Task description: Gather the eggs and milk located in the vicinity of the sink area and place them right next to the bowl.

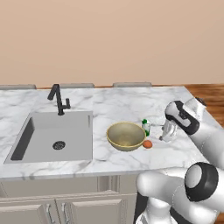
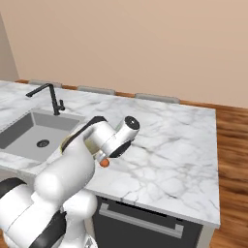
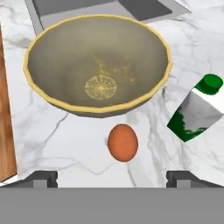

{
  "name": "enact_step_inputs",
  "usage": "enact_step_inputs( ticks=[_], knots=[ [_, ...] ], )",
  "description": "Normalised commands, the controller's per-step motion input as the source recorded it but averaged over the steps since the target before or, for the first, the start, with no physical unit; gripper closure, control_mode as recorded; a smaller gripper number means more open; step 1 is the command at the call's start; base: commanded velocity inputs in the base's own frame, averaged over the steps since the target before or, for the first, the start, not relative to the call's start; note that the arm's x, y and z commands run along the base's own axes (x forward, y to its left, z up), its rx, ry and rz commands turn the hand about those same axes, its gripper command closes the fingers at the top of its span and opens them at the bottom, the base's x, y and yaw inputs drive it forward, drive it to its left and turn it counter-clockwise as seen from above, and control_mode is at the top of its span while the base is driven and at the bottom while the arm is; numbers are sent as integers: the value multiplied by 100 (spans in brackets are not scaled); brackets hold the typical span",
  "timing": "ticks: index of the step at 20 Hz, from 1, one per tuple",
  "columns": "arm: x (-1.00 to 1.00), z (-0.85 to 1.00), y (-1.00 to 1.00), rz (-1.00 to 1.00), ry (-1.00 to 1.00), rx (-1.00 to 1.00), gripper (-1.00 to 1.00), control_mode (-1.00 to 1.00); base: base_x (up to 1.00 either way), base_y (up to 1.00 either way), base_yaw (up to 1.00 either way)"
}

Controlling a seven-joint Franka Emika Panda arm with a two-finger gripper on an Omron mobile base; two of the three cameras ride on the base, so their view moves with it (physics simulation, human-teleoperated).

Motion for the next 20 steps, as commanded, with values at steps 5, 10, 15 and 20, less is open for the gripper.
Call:
enact_step_inputs(
  ticks=[5,10,15,20],
  knots=[
    [-65,76,44,-7,17,-1,-100,-100,0,0,0],
    [-63,73,44,-26,24,-5,-100,-100,0,0,0],
    [-28,8,27,-43,37,-11,-100,-100,0,0,0],
    [1,-1,4,-58,44,-29,-100,-100,0,0,0]
  ],
)
